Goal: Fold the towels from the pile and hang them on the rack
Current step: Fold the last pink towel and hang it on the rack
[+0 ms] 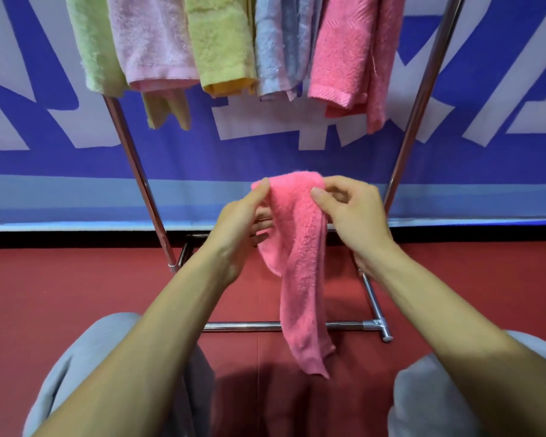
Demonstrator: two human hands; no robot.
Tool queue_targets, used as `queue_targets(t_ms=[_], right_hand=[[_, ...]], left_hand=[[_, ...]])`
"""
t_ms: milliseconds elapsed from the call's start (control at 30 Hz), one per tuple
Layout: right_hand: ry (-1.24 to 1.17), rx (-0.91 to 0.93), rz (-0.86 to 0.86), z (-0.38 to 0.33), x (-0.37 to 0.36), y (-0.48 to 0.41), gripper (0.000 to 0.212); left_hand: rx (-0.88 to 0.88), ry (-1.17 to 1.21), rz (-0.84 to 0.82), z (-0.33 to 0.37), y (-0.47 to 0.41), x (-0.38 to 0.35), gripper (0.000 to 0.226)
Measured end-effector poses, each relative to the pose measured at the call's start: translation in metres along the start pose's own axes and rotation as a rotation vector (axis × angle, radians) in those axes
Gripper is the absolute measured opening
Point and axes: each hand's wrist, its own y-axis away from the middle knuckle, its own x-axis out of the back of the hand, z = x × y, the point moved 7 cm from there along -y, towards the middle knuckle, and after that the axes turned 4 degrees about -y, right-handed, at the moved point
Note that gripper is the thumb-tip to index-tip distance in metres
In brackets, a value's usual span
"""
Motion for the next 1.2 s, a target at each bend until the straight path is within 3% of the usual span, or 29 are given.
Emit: queue_targets(t_ms=[133, 267, 400, 600, 700, 867, 1000, 1100, 1200], right_hand=[[-0.476, -0.446, 0.064, 0.032, 0.010, -0.005, 0.011], [-0.635, -0.616, 0.019, 0.044, 0.008, -0.006, 0.020], [-0.714, -0.616, -0.080, 0.035, 0.008, -0.007, 0.022], [-0.721, -0.603, 0.075, 0.039, 0.032, -0.011, 0.007], [-0.689, -0.629, 0.064, 0.045, 0.026, -0.009, 0.009], [-0.580, -0.766, -0.083, 0.061, -0.005, 0.006, 0.040], [-0.555, -0.782, -0.353, 0.057, -0.035, 0.022, 0.068], [-0.499, -0.729, -0.494, 0.054, -0.046, 0.029, 0.068], [-0.457, -0.635, -0.544, 0.048, -0.050, 0.030, 0.049]], left_hand=[[-0.064, -0.170, -0.188, -0.012, 0.004, -0.026, 0.047], [-0.039, -0.108, -0.206, -0.021, 0.007, -0.038, 0.018], [-0.045, -0.138, -0.255, -0.022, 0.009, -0.047, 0.016], [-0.193, -0.138, -0.193, -0.006, 0.013, -0.038, 0.010], [-0.274, -0.126, -0.144, 0.005, 0.018, -0.033, 0.007], [-0.272, -0.054, -0.054, 0.018, 0.019, -0.021, 0.018], [-0.176, 0.073, 0.023, 0.019, 0.015, -0.005, 0.018], [-0.121, 0.129, 0.147, 0.018, 0.011, 0.017, 0.016], [-0.077, 0.181, 0.237, 0.015, 0.009, 0.033, 0.017]])
